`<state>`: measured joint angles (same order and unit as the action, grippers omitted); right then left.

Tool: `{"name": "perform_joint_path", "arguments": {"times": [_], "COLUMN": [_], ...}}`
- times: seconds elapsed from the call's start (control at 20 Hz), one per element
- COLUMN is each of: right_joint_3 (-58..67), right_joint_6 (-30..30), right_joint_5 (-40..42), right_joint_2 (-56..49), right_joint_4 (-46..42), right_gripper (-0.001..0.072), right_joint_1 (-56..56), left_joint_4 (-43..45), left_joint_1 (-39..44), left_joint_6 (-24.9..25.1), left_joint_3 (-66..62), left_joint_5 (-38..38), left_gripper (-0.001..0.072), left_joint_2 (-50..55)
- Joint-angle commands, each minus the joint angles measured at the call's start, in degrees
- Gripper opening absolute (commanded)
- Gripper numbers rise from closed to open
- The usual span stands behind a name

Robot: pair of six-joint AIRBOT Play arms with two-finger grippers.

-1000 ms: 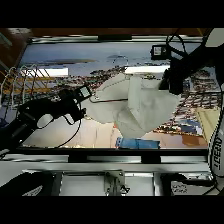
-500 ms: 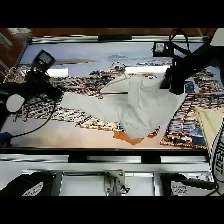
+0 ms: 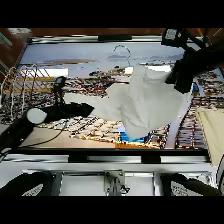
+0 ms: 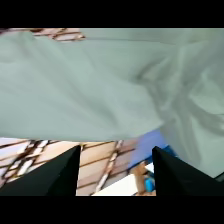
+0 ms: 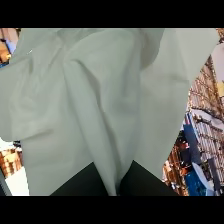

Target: Fold the shirts.

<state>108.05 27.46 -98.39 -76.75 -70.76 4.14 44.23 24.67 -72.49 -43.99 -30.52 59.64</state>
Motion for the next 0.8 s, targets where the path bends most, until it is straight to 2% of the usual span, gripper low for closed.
{"name": "perform_joint_path", "arguments": {"times": [0.0,0.1,0.2,0.45,0.75], "right_joint_3": [0.0,0.0,0.0,0.0,0.0], "right_joint_6": [2.4,3.3,4.5,4.9,4.9], "right_joint_5": [0.9,0.8,0.7,0.7,0.7], "right_joint_2": [2.1,2.4,2.4,2.4,2.4], "right_joint_4": [-0.1,-0.1,0.0,0.0,0.0], "right_gripper": [0.0088,0.0088,0.0089,0.0088,0.0088], "right_joint_1": [0.0,0.0,0.0,0.0,0.0], "left_joint_4": [-20.2,-24.2,-25.2,-25.2,-25.2], "left_joint_1": [11.1,15.1,16.9,17.5,17.5], "left_joint_6": [0.0,0.0,0.0,0.0,0.6], "left_joint_3": [3.2,0.9,-3.0,-13.7,-20.2], "left_joint_5": [16.2,19.5,19.4,19.4,16.8], "left_gripper": [0.0555,0.0562,0.0563,0.0563,0.0561], "left_joint_2": [4.9,9.7,14.6,23.5,31.8]}}
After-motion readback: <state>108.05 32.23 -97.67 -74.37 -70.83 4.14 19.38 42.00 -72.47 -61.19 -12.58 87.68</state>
